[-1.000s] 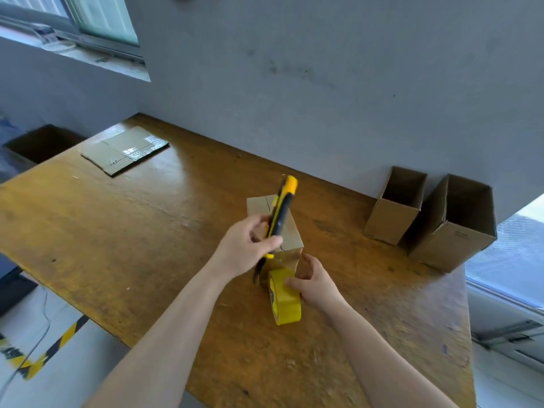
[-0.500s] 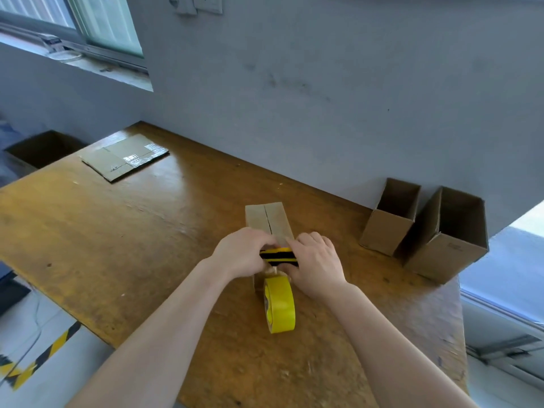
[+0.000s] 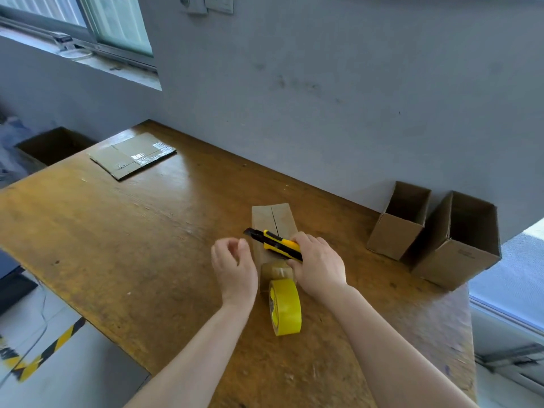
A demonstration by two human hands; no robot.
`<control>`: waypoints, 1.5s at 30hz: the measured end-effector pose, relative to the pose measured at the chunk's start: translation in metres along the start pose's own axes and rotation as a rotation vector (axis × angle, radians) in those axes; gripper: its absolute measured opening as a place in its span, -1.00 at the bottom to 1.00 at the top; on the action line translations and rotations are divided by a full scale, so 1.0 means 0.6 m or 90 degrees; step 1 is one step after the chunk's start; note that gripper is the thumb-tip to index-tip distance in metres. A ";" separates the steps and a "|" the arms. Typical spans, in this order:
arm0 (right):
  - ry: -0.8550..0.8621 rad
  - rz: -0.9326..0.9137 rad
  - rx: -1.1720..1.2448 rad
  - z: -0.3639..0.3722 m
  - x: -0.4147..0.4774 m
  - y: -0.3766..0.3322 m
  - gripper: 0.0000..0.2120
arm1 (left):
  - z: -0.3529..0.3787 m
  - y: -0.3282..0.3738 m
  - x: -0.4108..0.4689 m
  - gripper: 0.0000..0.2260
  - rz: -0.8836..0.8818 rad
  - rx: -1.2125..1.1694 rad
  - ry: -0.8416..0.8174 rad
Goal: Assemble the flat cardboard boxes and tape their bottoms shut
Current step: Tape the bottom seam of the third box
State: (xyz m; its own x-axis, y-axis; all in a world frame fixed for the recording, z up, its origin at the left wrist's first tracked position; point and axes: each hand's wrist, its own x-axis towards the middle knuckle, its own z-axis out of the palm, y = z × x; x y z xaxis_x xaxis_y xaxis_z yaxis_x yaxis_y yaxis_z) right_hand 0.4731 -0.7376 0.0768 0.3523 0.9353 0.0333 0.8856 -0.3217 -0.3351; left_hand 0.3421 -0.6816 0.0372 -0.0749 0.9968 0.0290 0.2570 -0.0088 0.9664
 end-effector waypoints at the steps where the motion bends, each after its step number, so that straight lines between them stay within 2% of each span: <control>1: 0.004 0.005 0.004 0.001 0.001 0.000 -0.63 | 0.003 -0.014 -0.016 -0.93 -0.074 -0.012 -0.030; 4: 0.006 0.010 0.014 0.000 0.000 0.000 -0.66 | 0.013 -0.055 -0.059 -0.91 -0.206 0.039 -0.206; 6: 0.006 0.020 0.026 0.001 0.001 0.001 -0.67 | 0.022 -0.058 -0.070 -0.77 -0.267 0.062 -0.313; 8: 0.002 0.033 0.047 0.002 0.002 0.003 -0.68 | 0.027 -0.052 -0.069 -0.63 -0.297 0.063 -0.355; 11: -0.012 0.043 0.085 0.002 0.004 0.010 -0.69 | 0.028 -0.044 -0.061 -0.60 -0.314 0.038 -0.350; 16: 0.021 0.038 0.104 -0.001 -0.013 0.020 -0.75 | 0.022 -0.043 -0.044 -0.75 -0.318 0.006 -0.332; 21: -0.012 -0.040 0.021 0.004 -0.040 0.031 -0.75 | 0.023 -0.038 -0.035 -0.79 -0.352 -0.029 -0.289; 28: -0.088 -0.034 -0.183 0.006 -0.052 0.048 -0.74 | 0.027 -0.046 -0.033 -0.81 -0.326 -0.016 -0.254; 32: -0.090 -0.031 -0.239 0.001 -0.052 0.041 -0.74 | 0.028 -0.043 -0.033 -0.73 -0.318 0.012 -0.252; 39: -0.101 -0.028 -0.301 -0.003 -0.044 0.018 -0.78 | 0.026 -0.044 -0.031 -0.71 -0.310 0.028 -0.254; 45: -0.112 0.007 -0.362 -0.010 -0.034 -0.013 -0.73 | 0.028 -0.036 -0.026 -0.70 -0.297 0.051 -0.268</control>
State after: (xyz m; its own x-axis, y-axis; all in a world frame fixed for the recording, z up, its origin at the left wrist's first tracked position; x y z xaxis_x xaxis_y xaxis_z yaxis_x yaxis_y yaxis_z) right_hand 0.4609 -0.7548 0.0846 0.3505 0.9260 -0.1404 0.9223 -0.3151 0.2238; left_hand 0.3540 -0.6956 0.0113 0.1849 0.8401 -0.5099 0.3621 0.4241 0.8301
